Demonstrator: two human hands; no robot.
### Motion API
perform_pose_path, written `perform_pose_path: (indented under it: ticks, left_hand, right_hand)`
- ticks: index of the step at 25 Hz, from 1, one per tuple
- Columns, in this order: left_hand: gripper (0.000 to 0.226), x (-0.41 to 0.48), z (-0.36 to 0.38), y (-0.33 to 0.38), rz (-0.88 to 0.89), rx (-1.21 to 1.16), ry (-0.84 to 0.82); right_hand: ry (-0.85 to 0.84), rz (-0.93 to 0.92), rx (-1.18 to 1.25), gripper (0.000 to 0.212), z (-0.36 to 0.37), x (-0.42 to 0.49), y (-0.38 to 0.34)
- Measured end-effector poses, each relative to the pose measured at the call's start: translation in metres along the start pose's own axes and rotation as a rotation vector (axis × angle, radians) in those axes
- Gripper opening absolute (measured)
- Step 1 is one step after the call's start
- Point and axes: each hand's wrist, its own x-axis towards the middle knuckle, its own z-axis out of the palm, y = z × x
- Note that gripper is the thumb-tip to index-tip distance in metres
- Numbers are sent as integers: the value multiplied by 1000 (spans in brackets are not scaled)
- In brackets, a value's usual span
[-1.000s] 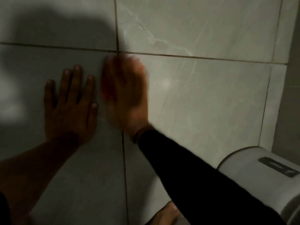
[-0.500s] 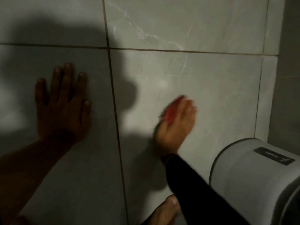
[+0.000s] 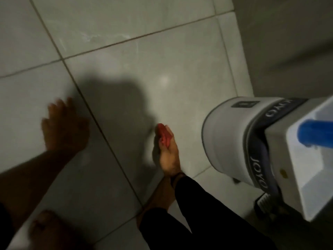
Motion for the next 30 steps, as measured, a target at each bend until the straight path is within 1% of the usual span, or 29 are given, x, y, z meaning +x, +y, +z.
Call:
perform_pose_path:
  ticks: [1, 2, 4, 5, 7, 8, 9, 10, 11, 13, 14, 15, 17, 19, 22, 24, 25, 26, 28, 30]
  left_hand:
    - [74, -27, -11, 32, 14, -78, -97]
    - [69, -52, -25, 65, 13, -203, -225]
    - [55, -95, -57, 135, -14, -522, -474]
    - [47, -117, -73, 168, -33, -658, -562]
    - [28, -157, -110, 234, -56, -838, -692]
    - [22, -175, -126, 265, -23, -855, -734]
    - [19, -191, -142, 295, 47, -829, -771]
    - [20, -206, -154, 322, 130, -778, -800]
    - [26, -217, -162, 348, 199, -726, -823]
    - [37, -244, -173, 410, 349, -563, -830]
    - [39, -258, -170, 449, 427, -458, -817]
    - [41, -264, -164, 473, 482, -371, -792]
    - [43, -256, -150, 496, 591, -220, -703]
    - [39, -253, -131, 512, 662, -78, -631]
    - [41, -248, -90, 534, 635, 126, -580]
    - [38, -239, -69, 540, 625, 235, -536]
    - [36, -239, -61, 541, 634, 296, -514]
    - [35, -240, -54, 541, 638, 335, -497]
    - [35, -244, -42, 540, 635, 336, -445]
    - [43, -249, -40, 544, 652, 322, -379]
  right_hand:
    - [25, 94, 248, 45, -3, -18, -24]
    - [66, 188, 429, 41, -8, -36, -43]
    - [176, 323, 593, 27, -29, -78, -79]
    - [240, 341, 633, 22, -44, -99, -98]
    - [374, 290, 717, 19, -94, -139, -136]
    - [444, 260, 734, 19, -123, -155, -153]
    - [509, 237, 748, 20, -153, -168, -168]
    - [569, 225, 769, 21, -182, -176, -178]
    - [618, 219, 799, 23, -209, -181, -185]
    - [697, 251, 870, 26, -272, -186, -188]
    - [739, 293, 900, 28, -307, -184, -181]
    - [761, 329, 902, 30, -326, -176, -173]
    - [743, 378, 821, 36, -343, -152, -164]
    - [699, 423, 677, 42, -358, -129, -152]
    - [611, 535, 550, 38, -381, -99, -117]
    - [560, 595, 503, 38, -386, -86, -96]
    - [552, 606, 438, 37, -385, -81, -86]
    - [559, 612, 357, 40, -384, -76, -78]
    - [592, 631, 231, 56, -381, -69, -67]
    - [626, 635, 176, 70, -379, -66, -61]
